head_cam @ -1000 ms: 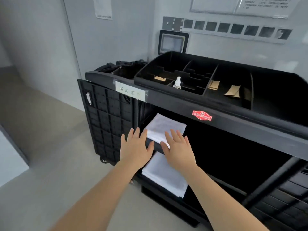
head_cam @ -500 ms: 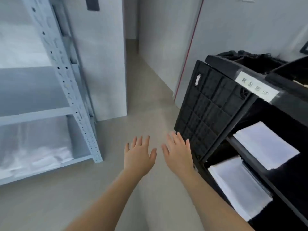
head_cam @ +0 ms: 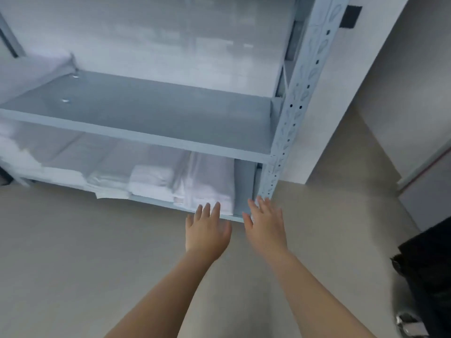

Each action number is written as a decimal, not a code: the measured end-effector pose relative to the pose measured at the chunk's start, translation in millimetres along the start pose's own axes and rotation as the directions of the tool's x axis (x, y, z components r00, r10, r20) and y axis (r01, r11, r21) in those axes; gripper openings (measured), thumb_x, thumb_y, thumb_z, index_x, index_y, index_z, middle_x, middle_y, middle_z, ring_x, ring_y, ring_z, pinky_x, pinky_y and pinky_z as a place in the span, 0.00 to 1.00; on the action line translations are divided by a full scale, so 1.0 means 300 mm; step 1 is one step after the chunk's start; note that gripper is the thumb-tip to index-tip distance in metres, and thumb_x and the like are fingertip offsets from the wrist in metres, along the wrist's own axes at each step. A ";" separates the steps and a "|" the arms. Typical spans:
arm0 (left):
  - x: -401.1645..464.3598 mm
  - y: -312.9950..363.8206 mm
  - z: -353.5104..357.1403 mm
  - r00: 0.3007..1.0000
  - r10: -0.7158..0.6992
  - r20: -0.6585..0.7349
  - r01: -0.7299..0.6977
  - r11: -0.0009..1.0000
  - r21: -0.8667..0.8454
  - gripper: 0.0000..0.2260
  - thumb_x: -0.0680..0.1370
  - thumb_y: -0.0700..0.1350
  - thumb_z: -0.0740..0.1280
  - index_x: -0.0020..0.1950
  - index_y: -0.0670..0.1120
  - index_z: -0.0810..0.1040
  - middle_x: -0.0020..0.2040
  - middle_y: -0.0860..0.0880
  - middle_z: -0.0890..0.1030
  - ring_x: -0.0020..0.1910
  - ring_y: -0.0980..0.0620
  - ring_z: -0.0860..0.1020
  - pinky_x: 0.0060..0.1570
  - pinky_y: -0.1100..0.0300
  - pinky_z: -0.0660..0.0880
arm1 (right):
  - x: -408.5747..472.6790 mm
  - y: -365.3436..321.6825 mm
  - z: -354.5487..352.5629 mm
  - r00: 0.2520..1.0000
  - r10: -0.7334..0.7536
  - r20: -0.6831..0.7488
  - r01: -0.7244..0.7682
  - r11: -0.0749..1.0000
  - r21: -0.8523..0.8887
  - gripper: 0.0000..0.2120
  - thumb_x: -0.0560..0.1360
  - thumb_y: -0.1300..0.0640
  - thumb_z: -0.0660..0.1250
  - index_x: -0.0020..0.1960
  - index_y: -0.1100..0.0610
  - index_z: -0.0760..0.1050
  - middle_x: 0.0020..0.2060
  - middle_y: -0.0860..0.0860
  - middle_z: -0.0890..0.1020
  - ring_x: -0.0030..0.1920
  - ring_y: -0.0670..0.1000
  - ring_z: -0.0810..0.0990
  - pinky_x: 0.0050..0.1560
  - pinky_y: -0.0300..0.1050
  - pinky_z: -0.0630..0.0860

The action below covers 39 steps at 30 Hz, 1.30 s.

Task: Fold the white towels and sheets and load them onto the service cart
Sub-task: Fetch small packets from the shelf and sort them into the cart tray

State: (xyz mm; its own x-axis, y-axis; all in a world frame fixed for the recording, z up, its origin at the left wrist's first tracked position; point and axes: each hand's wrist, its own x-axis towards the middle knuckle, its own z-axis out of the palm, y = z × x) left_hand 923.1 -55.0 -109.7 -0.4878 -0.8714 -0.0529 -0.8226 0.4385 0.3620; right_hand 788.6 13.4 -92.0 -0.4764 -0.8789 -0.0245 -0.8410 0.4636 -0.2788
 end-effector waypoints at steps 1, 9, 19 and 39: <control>0.009 -0.076 -0.028 0.999 -0.035 -0.008 0.035 0.999 0.013 0.27 0.81 0.58 0.50 0.79 0.52 0.51 0.79 0.49 0.56 0.78 0.50 0.50 0.75 0.49 0.49 | 0.029 -0.070 0.026 0.999 -0.035 0.009 0.035 0.999 0.000 0.24 0.83 0.45 0.48 0.77 0.50 0.56 0.78 0.51 0.54 0.78 0.51 0.47 0.75 0.56 0.43; 0.057 -0.530 -0.198 0.939 -0.306 -0.156 0.307 0.951 -0.016 0.26 0.81 0.58 0.52 0.78 0.51 0.56 0.77 0.51 0.61 0.77 0.51 0.54 0.72 0.50 0.54 | 0.245 -0.518 0.177 0.945 -0.312 0.103 0.313 0.950 0.002 0.23 0.83 0.46 0.47 0.77 0.50 0.57 0.78 0.50 0.53 0.78 0.50 0.46 0.75 0.56 0.42; 0.318 -0.886 -0.325 0.794 -0.564 -0.226 0.560 0.824 -0.086 0.26 0.80 0.58 0.53 0.77 0.52 0.57 0.76 0.50 0.63 0.76 0.49 0.56 0.73 0.48 0.54 | 0.654 -0.899 0.308 0.815 -0.552 0.174 0.557 0.830 0.026 0.23 0.83 0.46 0.47 0.77 0.51 0.57 0.78 0.50 0.53 0.78 0.51 0.46 0.76 0.55 0.45; 0.747 -1.529 -0.584 0.558 -0.786 -0.264 0.758 0.613 -0.223 0.28 0.81 0.59 0.51 0.78 0.51 0.54 0.76 0.51 0.62 0.77 0.51 0.55 0.74 0.48 0.52 | 1.218 -1.670 0.583 0.632 -0.734 0.248 0.724 0.673 0.148 0.23 0.83 0.47 0.49 0.76 0.52 0.60 0.77 0.51 0.56 0.78 0.51 0.49 0.76 0.53 0.45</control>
State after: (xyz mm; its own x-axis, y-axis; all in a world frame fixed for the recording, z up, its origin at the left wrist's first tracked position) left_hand 1242.4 -490.0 -124.5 0.4516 -0.8896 -0.0682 -0.8088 -0.4405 0.3895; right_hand 1080.6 -559.6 -129.2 0.3800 -0.9237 -0.0488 -0.8733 -0.3409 -0.3479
